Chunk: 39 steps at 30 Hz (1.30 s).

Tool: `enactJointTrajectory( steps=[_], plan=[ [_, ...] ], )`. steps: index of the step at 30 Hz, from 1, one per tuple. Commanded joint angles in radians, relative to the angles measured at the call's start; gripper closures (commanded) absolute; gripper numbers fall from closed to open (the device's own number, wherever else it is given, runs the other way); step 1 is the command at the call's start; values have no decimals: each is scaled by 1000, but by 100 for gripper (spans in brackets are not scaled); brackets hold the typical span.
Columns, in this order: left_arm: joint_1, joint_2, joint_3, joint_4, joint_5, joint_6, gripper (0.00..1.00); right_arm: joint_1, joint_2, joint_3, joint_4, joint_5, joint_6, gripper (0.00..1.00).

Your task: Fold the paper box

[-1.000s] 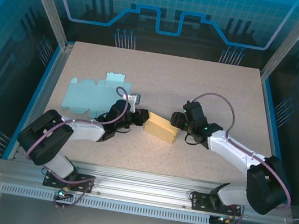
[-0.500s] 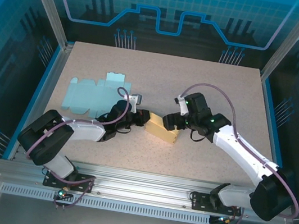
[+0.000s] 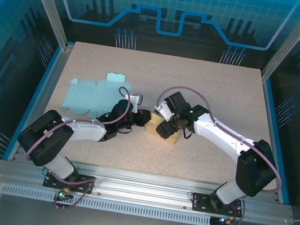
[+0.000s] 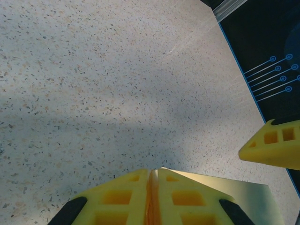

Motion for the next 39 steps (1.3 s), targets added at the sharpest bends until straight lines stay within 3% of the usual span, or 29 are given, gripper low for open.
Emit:
enactJointTrajectory(
  steps=[1,6,10,14,18,25,33,37,39],
  plan=[
    [-15,57,-31,-234,3,37,88,11,51,27,-6,19,-60,21],
    [-15,57,-28,-236,6,37,88,11,92,25,27,50,-61,30],
    [-15,34,-34,-247,-1,36,84,13,81,10,54,71,-58,45],
    [-15,-22,-35,-279,-22,37,73,21,49,-11,78,120,-59,56],
    [-11,-142,-40,-347,-74,42,59,30,22,-27,110,234,-64,59],
    [20,-453,-33,-594,-256,92,43,16,66,-24,236,511,-115,58],
    [72,-655,-32,-740,-340,129,36,-78,318,71,456,767,-239,57],
    [82,-685,-41,-747,-346,125,36,-113,420,121,510,811,-275,48],
    [86,-690,-40,-753,-352,125,35,-117,451,136,511,806,-277,39]
  ],
)
